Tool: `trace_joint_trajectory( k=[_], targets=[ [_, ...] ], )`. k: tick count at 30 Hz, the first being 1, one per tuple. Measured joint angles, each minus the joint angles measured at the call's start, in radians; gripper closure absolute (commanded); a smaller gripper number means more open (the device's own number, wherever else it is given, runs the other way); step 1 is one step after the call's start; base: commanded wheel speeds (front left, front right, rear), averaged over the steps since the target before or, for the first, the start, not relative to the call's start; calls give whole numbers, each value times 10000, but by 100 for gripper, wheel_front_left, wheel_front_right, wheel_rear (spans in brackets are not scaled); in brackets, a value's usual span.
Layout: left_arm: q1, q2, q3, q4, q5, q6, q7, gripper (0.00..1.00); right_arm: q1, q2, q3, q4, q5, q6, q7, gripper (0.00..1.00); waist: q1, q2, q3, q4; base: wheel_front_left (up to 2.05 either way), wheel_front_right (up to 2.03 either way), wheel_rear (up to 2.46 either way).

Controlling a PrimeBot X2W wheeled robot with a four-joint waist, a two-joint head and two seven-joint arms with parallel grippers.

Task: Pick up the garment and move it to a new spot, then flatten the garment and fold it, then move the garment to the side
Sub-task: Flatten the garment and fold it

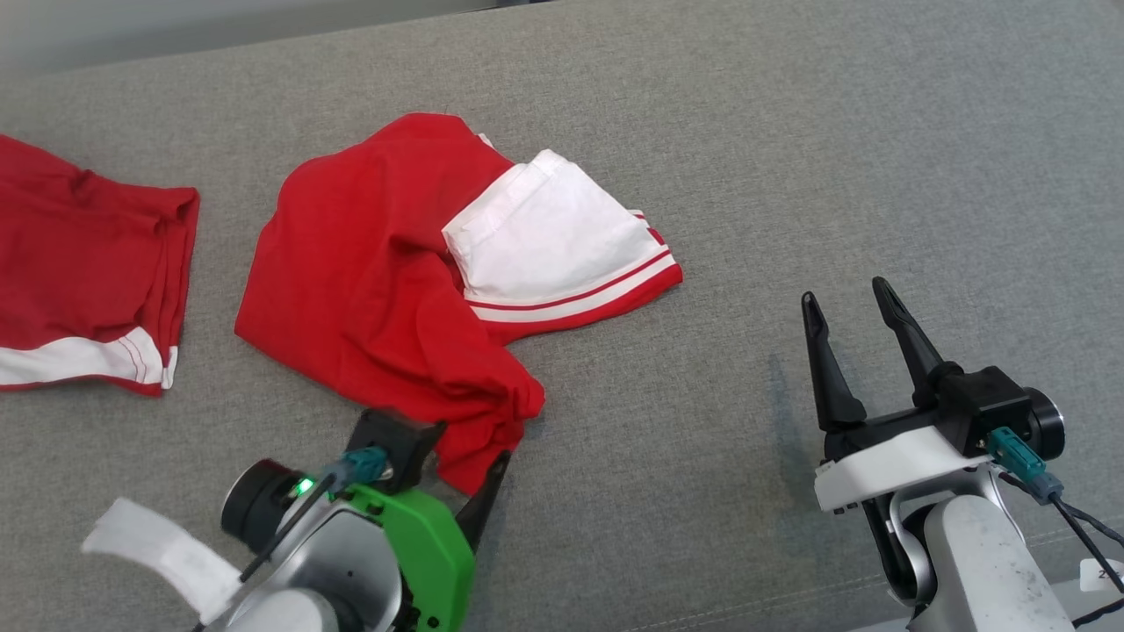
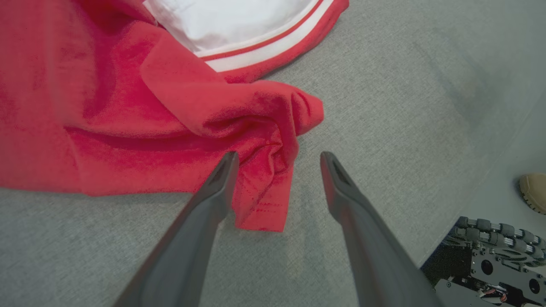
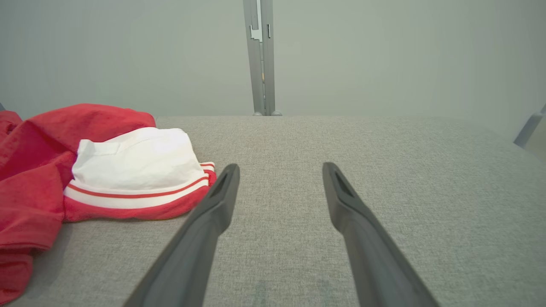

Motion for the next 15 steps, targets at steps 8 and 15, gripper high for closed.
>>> trace_joint_trajectory(
  k=[8,15],
  targets=[
    [1453,213,1202,134,-1741,408,-694,0,-19,4,102,27,-105,0,0,0,0,0,43,374,0,0,0],
    [1075,-888,1160,1611,-2617,-215,-836,0,-239,-13,244,69,-107,2,0,0,0,0,133,471,0,0,0]
  ],
)
